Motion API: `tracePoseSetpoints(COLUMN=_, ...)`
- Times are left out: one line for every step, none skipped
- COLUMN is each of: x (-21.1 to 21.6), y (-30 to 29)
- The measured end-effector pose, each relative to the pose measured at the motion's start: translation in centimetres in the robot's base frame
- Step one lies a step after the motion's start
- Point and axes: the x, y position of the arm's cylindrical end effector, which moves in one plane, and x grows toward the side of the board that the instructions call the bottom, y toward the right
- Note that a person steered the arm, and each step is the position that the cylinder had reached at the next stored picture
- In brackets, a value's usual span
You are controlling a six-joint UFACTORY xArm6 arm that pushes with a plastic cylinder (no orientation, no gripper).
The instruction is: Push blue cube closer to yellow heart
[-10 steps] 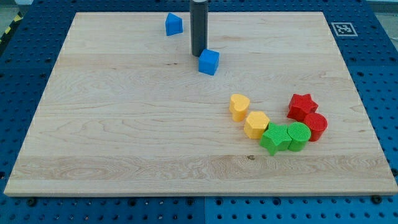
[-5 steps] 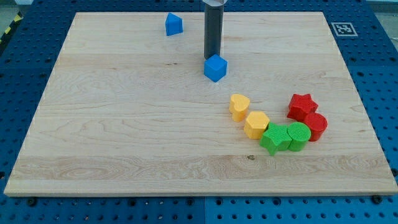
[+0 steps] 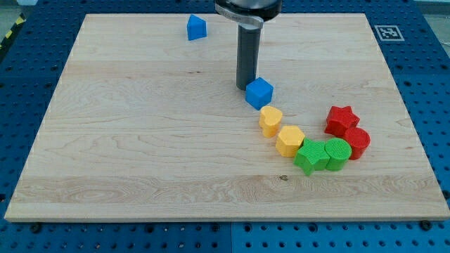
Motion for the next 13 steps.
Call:
tracePoseSetpoints(x=0.1, y=0.0)
tracePoseSetpoints(x=0.1, y=-0.4)
tracePoseSetpoints(x=0.8, y=-1.3)
tracePoseSetpoints(x=3.1, y=-1.1)
tracePoseSetpoints(x=3.6, y=-0.3)
tracePoseSetpoints(x=0.9, y=-0.1)
tracePoseSetpoints(x=-0.5, y=-0.1)
tracePoseSetpoints(x=1.4, y=0.4)
tracePoseSetpoints(x=1.8, y=0.4)
tracePoseSetpoints(x=2.5, y=1.9)
tracePoseSetpoints(x=2.8, y=1.9)
tracePoseSetpoints(x=2.8, y=1.9)
tracePoseSetpoints(x=0.2, y=1.9)
